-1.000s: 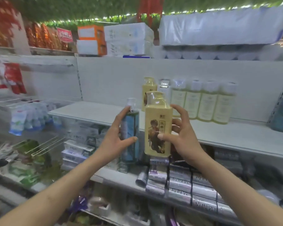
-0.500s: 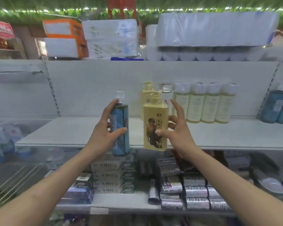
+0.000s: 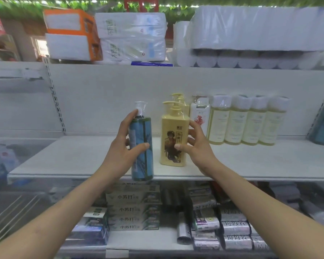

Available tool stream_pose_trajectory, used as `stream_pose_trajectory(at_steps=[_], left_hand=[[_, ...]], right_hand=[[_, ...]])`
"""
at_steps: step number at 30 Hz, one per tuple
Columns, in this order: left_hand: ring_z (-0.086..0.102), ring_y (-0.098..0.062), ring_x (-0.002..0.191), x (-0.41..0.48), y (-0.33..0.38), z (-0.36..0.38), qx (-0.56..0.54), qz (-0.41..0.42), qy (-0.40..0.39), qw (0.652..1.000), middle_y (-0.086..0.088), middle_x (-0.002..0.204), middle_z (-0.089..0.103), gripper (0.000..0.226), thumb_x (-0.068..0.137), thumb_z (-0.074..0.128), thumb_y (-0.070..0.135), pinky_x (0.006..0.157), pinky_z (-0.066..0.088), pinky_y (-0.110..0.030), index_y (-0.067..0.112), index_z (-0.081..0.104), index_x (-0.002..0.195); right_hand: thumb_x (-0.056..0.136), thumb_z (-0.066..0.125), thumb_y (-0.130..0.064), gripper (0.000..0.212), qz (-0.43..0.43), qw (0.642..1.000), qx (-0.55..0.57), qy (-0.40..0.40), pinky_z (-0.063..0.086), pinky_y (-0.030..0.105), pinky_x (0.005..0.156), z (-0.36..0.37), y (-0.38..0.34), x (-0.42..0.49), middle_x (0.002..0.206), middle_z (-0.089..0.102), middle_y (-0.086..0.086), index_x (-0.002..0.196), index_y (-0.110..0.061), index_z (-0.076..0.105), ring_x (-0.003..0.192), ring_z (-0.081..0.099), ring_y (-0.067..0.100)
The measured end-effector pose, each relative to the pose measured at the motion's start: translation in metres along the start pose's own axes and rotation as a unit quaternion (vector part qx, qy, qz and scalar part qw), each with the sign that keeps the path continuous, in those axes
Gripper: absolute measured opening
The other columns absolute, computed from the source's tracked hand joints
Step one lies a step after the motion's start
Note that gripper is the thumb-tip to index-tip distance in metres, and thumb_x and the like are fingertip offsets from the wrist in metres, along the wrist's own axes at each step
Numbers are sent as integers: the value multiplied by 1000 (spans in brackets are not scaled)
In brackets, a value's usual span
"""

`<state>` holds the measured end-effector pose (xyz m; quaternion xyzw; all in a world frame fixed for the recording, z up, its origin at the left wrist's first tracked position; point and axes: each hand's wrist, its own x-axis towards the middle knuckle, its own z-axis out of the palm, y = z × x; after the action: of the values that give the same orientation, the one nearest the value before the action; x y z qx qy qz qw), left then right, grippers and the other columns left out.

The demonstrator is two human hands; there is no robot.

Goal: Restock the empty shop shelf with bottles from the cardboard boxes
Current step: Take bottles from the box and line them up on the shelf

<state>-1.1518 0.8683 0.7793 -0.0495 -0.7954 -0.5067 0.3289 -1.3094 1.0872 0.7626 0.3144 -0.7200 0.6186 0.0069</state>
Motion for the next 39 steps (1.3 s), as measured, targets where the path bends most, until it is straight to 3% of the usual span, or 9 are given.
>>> stream_pose_trajectory(at_steps=[3, 7, 10, 15, 25, 29, 32, 35, 39], left_hand=[[66, 7, 107, 9, -2, -3, -1, 4, -6, 1000, 35, 147, 43, 91, 97, 77, 18, 71, 58, -11, 68, 27, 154], [67, 6, 106, 21, -8, -4, -1, 4, 3, 1000, 25, 148, 46, 90, 98, 75, 18, 70, 58, -12, 69, 26, 153], [68, 3, 104, 27, -13, -4, -8, 1, 7, 1000, 29, 148, 47, 89, 98, 75, 18, 70, 58, -12, 68, 27, 154], [66, 6, 107, 33, -18, -5, -8, -5, 1, 1000, 49, 134, 47, 88, 98, 74, 18, 71, 56, -10, 67, 27, 155], [64, 10, 109, 47, -21, 0, -9, 2, -4, 1000, 54, 134, 43, 86, 99, 73, 19, 70, 54, -7, 68, 27, 154], [65, 9, 106, 51, -24, 1, -11, 1, 4, 1000, 39, 142, 45, 85, 100, 73, 21, 68, 56, -8, 70, 26, 153], [68, 2, 105, 54, -26, 3, -7, 5, 9, 1000, 23, 147, 49, 85, 100, 72, 21, 68, 58, -10, 71, 26, 151], [70, -12, 108, 57, -27, 4, -3, 2, 10, 1000, 11, 155, 47, 85, 101, 72, 20, 67, 59, -12, 73, 26, 150], [70, -12, 107, 59, -27, 4, -2, 5, 10, 1000, 11, 156, 46, 85, 101, 71, 21, 67, 59, -13, 74, 27, 149]], right_hand=[[93, 81, -18, 80, -2, 999, -46, 8, 51, 24, 91, 0, 3, 2, 134, 62, -19, 151, -49, 36, 124, 60, 1], [98, 77, -26, 74, 1, 996, -82, 32, 46, 13, 84, 0, 7, -4, 128, 60, -35, 149, -56, 33, 119, 58, -11], [96, 79, -30, 72, -3, 994, -95, 57, 46, 13, 83, 3, 9, -5, 129, 53, -39, 145, -55, 32, 119, 55, -13], [84, 89, -42, 84, 31, 991, -122, 38, 46, 14, 78, 5, 14, -4, 122, 56, -30, 146, -45, 32, 108, 60, -6], [92, 83, -28, 60, 45, 987, -143, 55, 53, 25, 86, -7, 27, 10, 126, 65, -19, 138, -41, 46, 112, 63, 4], [93, 81, -26, 53, 50, 984, -153, 73, 48, 18, 78, -11, 29, 21, 123, 65, -19, 130, -45, 48, 107, 64, 4], [94, 80, -30, 55, 60, 980, -165, 94, 55, 30, 88, -12, 34, 30, 127, 65, -9, 139, -33, 51, 113, 66, 15], [90, 84, -37, 81, 91, 978, -160, 97, 57, 44, 99, -11, 36, 31, 130, 61, -3, 155, -24, 38, 115, 66, 20], [84, 90, -34, 78, 82, 977, -171, 98, 57, 47, 100, -7, 39, 31, 132, 60, -2, 145, -24, 42, 114, 66, 19]])
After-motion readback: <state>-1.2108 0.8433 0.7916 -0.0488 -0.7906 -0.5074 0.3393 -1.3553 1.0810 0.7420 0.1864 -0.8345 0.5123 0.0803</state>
